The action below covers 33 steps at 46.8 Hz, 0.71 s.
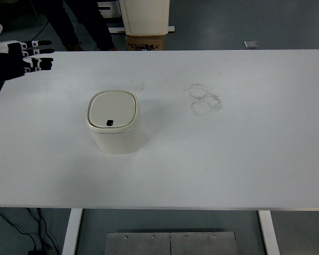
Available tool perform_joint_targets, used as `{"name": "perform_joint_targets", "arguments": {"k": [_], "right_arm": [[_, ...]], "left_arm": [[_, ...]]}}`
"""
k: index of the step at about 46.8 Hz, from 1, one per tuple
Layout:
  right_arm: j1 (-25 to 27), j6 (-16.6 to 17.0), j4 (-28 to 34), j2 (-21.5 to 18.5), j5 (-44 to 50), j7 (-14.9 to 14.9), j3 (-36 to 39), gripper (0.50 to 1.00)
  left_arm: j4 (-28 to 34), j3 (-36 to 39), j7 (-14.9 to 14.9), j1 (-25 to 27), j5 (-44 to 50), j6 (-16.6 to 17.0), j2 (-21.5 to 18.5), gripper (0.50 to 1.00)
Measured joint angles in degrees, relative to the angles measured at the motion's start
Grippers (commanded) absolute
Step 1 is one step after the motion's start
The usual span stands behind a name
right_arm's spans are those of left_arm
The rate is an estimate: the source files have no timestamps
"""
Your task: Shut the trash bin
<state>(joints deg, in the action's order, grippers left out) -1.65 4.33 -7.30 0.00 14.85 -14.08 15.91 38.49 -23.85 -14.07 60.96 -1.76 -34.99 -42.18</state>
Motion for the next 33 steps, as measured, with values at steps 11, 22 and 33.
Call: {"name": "perform_joint_targets", "arguments": {"k": [11,22,33], "right_arm": [[0.0,0.0,0.0,0.0,0.0,0.0,0.0,0.991],[0.0,0.0,0.0,0.0,0.0,0.0,0.0,0.991],[0.0,0.0,0.0,0.0,0.0,0.0,0.0,0.991]], "left_arm": [[-0.9,-13.5,4.8,-9.7,0.0,0.0,2.8,1.0],[-4.4,-19.9,9.9,-15.6,0.1,0.0,6.2,1.0],[-9.5,-27.9,14.0,-20.3,0.0,0.0,9.0,1.0]]}}
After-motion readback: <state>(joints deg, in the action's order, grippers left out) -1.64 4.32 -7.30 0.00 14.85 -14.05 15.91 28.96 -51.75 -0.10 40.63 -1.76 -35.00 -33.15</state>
